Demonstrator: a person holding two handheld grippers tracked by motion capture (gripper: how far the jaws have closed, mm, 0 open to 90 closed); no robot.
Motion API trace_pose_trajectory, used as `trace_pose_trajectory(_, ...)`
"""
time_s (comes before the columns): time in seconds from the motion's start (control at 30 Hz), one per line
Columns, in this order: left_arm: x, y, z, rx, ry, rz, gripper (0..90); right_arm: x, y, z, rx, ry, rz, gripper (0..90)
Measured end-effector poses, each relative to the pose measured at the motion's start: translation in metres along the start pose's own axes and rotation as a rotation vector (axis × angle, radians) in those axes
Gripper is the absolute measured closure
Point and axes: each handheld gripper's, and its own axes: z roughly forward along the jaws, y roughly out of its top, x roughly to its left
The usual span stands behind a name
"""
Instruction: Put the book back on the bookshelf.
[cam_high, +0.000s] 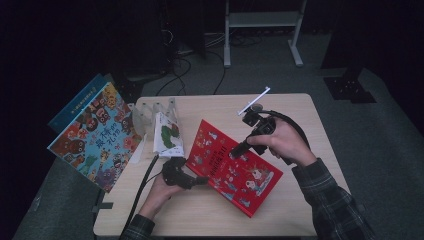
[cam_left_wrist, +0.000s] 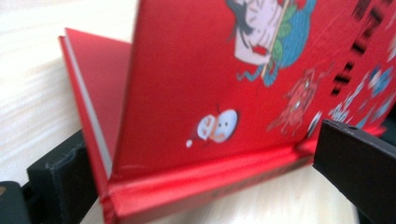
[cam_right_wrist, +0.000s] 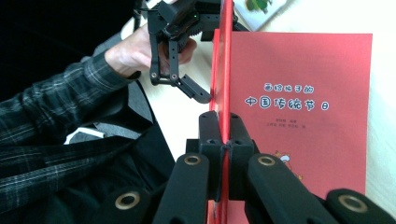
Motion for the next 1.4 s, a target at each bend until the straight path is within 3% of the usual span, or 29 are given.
trace_pose_trajectory(0.2, -0.004, 0.011, -0.012, -0.036, 0.015, 0.032, 1.0, -0.003, -0.013, -0.002, -0.073, 0.029, -0.034, 87.4)
trace_pose_trajectory(0.27, -0.005, 0.013, -0.014, -0.039, -0.004, 0.041, 5.2, -0.006, -0.019, -0.001, -0.113, 0.048, -0.048, 87.4)
trace_pose_trajectory(0.37, -0.010, 0.016, -0.017, -0.047, 0.015, 0.072, 9.8, -0.009, -0.028, 0.000, -0.161, 0.071, -0.075, 87.4)
trace_pose_trajectory(0.57, -0.020, 0.028, -0.030, -0.112, 0.011, 0.115, 20.9, -0.018, -0.051, 0.004, -0.265, 0.116, -0.133, 87.4)
trace_pose_trajectory(0.77, -0.029, 0.043, -0.045, -0.191, -0.026, 0.157, 35.5, -0.025, -0.072, 0.010, -0.379, 0.154, -0.199, 87.4)
trace_pose_trajectory(0.93, -0.036, 0.056, -0.053, -0.224, -0.056, 0.195, 46.0, -0.031, -0.084, 0.015, -0.453, 0.186, -0.243, 87.2)
trace_pose_trajectory(1.07, -0.038, 0.063, -0.056, -0.226, -0.102, 0.209, 55.5, -0.037, -0.090, 0.022, -0.478, 0.201, -0.276, 86.8)
trace_pose_trajectory(1.2, -0.042, 0.070, -0.058, -0.231, -0.145, 0.232, 66.7, -0.042, -0.093, 0.033, -0.451, 0.192, -0.299, 84.1)
trace_pose_trajectory(1.27, -0.046, 0.075, -0.059, -0.223, -0.148, 0.258, 70.4, -0.043, -0.093, 0.040, -0.431, 0.176, -0.308, 83.0)
trace_pose_trajectory(1.4, -0.049, 0.083, -0.062, -0.216, -0.163, 0.258, 73.5, -0.044, -0.094, 0.047, -0.436, 0.193, -0.317, 82.6)
